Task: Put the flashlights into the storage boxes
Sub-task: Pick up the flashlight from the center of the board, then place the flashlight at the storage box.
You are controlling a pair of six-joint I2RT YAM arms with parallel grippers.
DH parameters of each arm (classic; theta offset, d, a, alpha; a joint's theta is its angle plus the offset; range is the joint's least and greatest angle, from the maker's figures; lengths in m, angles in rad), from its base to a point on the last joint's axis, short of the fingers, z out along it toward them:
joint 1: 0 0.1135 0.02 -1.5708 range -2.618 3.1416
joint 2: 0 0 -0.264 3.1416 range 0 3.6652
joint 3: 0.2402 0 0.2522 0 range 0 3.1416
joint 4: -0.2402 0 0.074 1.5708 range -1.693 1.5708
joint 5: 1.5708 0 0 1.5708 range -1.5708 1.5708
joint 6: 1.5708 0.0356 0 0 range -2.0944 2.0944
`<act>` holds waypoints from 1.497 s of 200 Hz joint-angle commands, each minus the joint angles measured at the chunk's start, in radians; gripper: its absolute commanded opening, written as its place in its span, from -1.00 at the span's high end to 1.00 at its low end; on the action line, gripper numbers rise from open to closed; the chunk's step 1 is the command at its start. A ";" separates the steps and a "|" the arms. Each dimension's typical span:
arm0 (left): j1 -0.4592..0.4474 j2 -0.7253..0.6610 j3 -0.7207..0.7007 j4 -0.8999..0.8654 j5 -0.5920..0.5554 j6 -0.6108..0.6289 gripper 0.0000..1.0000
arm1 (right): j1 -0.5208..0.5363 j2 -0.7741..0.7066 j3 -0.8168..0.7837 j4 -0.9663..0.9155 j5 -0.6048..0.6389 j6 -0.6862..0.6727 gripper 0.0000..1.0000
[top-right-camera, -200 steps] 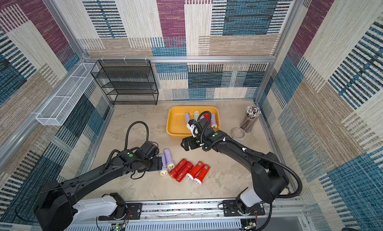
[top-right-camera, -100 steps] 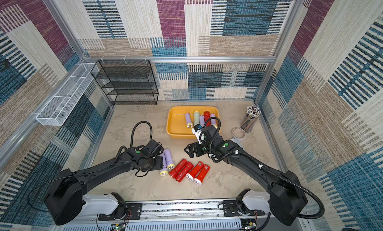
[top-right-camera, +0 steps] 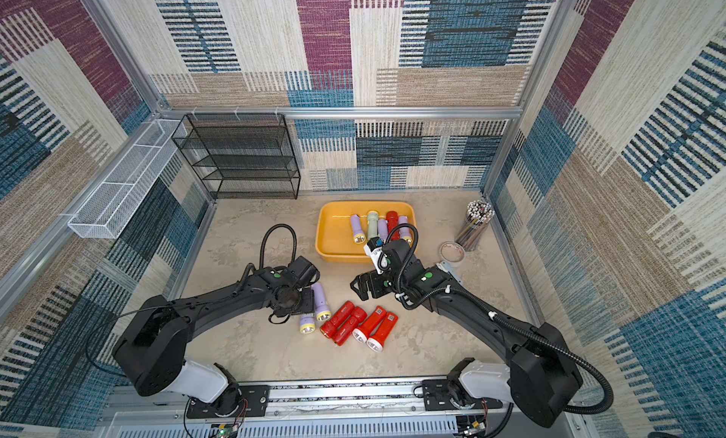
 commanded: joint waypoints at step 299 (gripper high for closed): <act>0.089 0.479 1.116 -0.366 0.009 0.201 0.33 | 0.000 -0.077 0.009 -0.001 0.129 -0.003 -0.99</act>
